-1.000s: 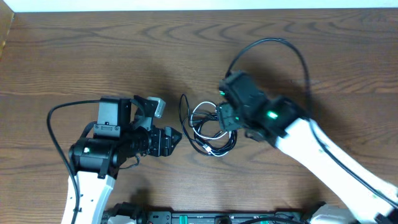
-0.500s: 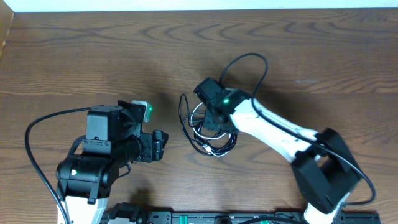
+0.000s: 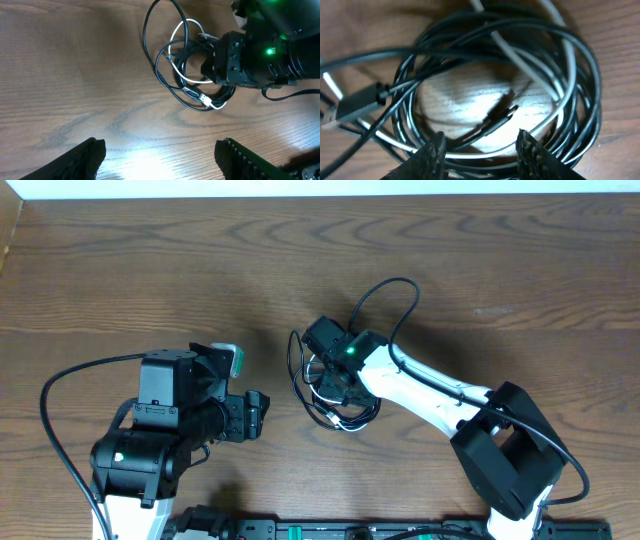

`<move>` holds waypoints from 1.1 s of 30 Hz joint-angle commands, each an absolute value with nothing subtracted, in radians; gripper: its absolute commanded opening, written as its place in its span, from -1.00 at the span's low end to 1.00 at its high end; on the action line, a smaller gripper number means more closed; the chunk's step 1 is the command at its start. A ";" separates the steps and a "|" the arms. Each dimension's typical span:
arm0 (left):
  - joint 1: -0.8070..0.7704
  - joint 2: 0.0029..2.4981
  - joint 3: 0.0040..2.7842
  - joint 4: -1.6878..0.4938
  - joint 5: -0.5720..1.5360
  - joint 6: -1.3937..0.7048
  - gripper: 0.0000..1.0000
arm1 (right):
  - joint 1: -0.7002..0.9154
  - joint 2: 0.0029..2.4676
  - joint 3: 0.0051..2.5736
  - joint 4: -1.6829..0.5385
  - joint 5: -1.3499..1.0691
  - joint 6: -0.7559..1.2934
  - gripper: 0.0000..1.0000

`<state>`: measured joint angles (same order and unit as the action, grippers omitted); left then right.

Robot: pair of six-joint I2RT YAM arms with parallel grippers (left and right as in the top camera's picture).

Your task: Untangle cables

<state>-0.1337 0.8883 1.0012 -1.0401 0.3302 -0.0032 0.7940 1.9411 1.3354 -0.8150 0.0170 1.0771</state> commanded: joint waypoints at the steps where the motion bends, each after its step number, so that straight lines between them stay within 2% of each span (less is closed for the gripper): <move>1: -0.136 0.887 1.021 -1.043 0.316 -0.009 0.52 | 0.792 1.947 1.332 -0.816 0.160 1.213 -0.05; 6: -0.136 0.887 1.021 -1.047 0.316 -0.009 0.52 | 0.767 1.947 1.332 -0.828 0.178 1.343 0.02; 15: -0.136 0.887 1.021 -1.047 0.317 -0.009 0.52 | 0.788 1.947 1.331 -0.910 0.167 1.447 0.16; 19: -0.136 0.886 1.021 -1.047 0.317 -0.009 0.52 | 0.797 1.947 1.331 -0.910 0.174 1.447 -0.08; 23: -0.136 0.887 1.021 -1.047 0.317 -0.009 0.52 | 0.809 1.947 1.330 -0.910 0.176 1.438 -0.24; 33: -0.136 0.887 1.021 -1.047 0.321 -0.009 0.52 | 0.832 1.948 1.275 -0.895 0.242 1.401 -0.21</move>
<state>-0.1337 0.8883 1.0012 -1.0439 0.3302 -0.0032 0.8234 1.9411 1.3048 -0.9009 0.1890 1.4235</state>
